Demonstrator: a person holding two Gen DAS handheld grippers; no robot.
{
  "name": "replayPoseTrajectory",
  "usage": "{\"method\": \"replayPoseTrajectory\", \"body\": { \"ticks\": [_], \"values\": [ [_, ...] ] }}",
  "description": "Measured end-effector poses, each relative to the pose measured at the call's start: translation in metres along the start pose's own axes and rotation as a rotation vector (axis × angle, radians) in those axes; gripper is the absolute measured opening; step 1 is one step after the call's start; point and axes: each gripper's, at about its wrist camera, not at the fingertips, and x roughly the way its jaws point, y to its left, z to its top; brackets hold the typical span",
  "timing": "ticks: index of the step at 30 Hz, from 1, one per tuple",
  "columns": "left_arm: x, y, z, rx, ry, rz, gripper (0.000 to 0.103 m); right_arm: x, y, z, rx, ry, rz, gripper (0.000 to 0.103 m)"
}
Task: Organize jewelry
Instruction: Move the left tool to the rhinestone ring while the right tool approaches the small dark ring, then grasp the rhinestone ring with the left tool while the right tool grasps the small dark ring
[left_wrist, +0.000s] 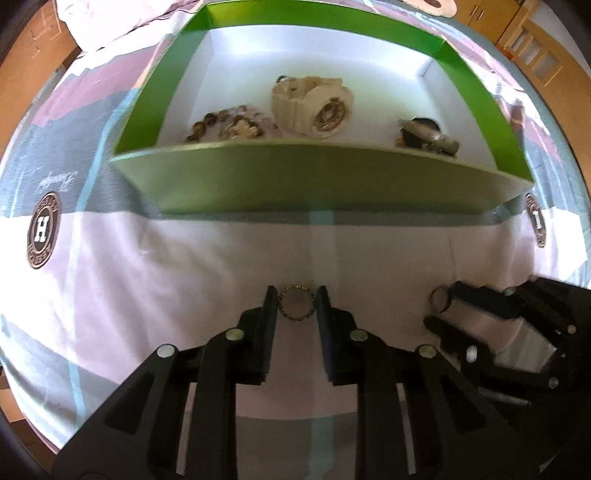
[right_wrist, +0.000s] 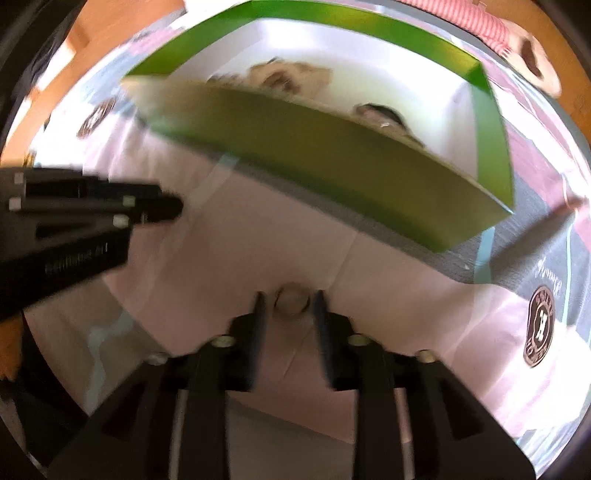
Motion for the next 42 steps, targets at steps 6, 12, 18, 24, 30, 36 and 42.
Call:
{"method": "replayPoseTrajectory", "body": {
  "ticks": [6, 12, 18, 24, 30, 36, 42],
  "values": [
    [-0.001, 0.01, -0.002, -0.024, 0.007, -0.007, 0.027, -0.008, 0.007, -0.007, -0.058, -0.031, -0.008, 0.063],
    [-0.006, 0.012, -0.003, -0.021, -0.009, 0.0, 0.049, -0.001, -0.002, -0.005, -0.025, -0.035, -0.033, 0.057],
    [0.002, -0.001, 0.0, 0.007, -0.006, 0.031, 0.054, -0.007, 0.005, -0.007, -0.053, -0.064, -0.035, 0.044],
    [0.008, -0.005, 0.004, 0.014, -0.007, 0.05, 0.037, -0.005, 0.015, 0.001, -0.047, -0.068, -0.017, 0.022],
    [0.007, -0.006, 0.008, 0.016, -0.021, 0.047, 0.021, -0.004, 0.018, 0.009, -0.046, -0.076, -0.008, 0.021],
    [-0.001, -0.009, 0.006, 0.036, -0.048, 0.063, 0.021, -0.005, 0.01, 0.013, -0.028, -0.079, -0.011, 0.021],
    [-0.005, -0.01, 0.003, 0.04, -0.059, 0.066, 0.021, -0.004, 0.002, 0.012, -0.033, -0.078, -0.015, 0.021]
  ]
}}
